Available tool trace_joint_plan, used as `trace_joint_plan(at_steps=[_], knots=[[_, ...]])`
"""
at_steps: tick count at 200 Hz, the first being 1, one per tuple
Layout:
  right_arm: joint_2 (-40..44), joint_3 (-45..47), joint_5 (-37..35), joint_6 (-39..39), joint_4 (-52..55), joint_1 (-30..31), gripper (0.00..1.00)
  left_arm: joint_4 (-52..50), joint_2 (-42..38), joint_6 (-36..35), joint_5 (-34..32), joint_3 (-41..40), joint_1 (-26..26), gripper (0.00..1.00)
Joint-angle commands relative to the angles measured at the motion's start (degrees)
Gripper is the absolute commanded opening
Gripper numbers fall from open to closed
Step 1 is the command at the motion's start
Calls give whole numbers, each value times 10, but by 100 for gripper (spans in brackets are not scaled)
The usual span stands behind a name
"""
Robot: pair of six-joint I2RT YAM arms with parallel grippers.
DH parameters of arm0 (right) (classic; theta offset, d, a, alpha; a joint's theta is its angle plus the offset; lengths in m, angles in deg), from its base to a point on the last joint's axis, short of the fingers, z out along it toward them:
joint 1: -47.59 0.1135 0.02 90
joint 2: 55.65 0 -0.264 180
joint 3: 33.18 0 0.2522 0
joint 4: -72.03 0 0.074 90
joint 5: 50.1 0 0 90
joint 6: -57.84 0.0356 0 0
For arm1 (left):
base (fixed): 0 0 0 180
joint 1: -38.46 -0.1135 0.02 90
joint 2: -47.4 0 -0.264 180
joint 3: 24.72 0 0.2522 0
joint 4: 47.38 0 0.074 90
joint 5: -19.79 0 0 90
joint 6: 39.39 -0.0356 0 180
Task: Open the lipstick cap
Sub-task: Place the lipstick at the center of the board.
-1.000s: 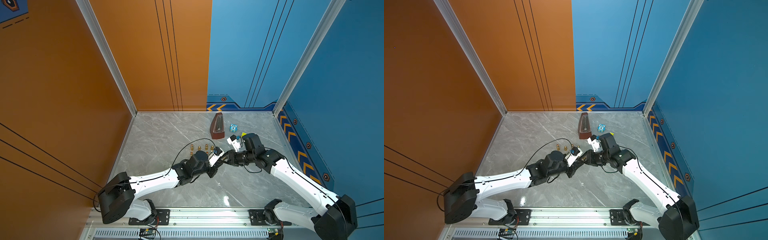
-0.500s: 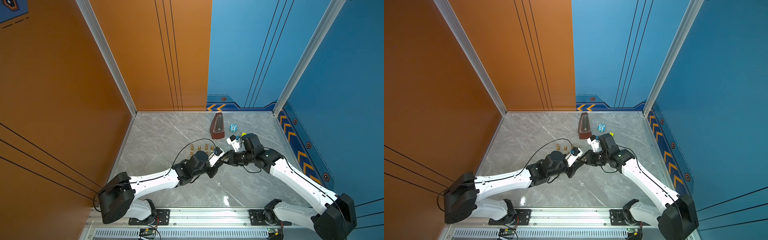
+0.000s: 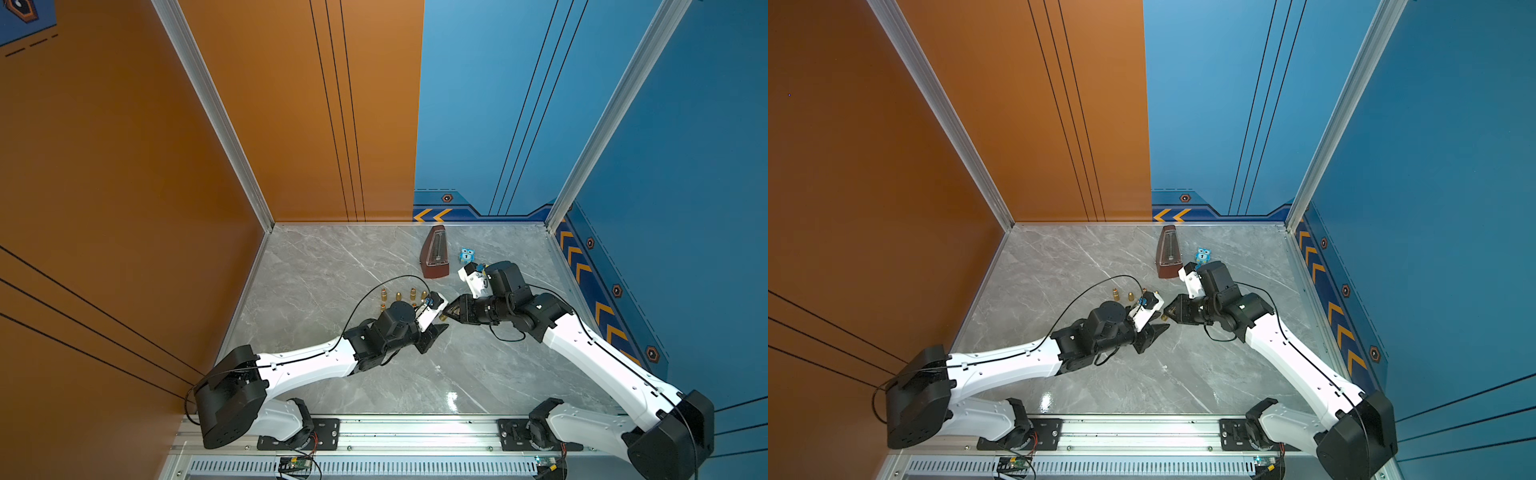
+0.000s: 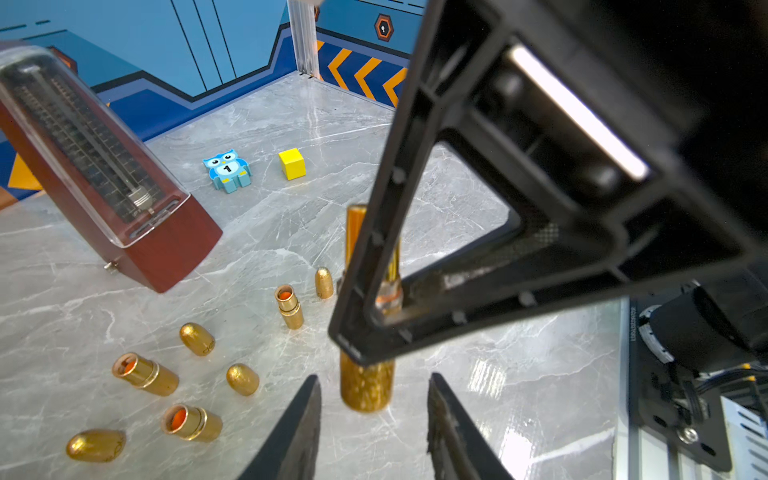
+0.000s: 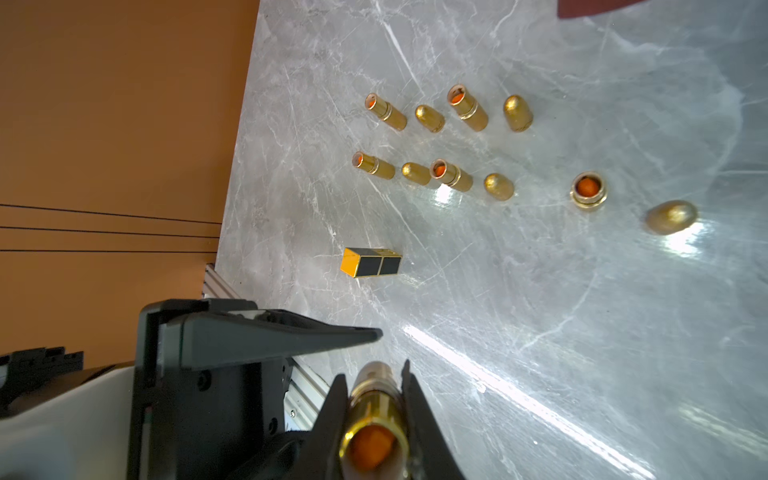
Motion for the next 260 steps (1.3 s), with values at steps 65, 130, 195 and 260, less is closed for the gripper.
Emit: trace_joint_plan(at_steps=[65, 130, 195, 260], knots=[[-56, -2, -306, -54, 32, -14, 21, -6, -66, 37, -54, -76, -43, 93], [-137, 48, -390, -47, -84, -37, 20, -7, -74, 62, -41, -102, -81, 99], [-214, 73, -432, -53, -171, -40, 20, -9, -55, 72, -33, -102, -106, 99], [-250, 83, -444, -39, -202, -49, 20, -9, -51, 73, -25, -100, -114, 99]])
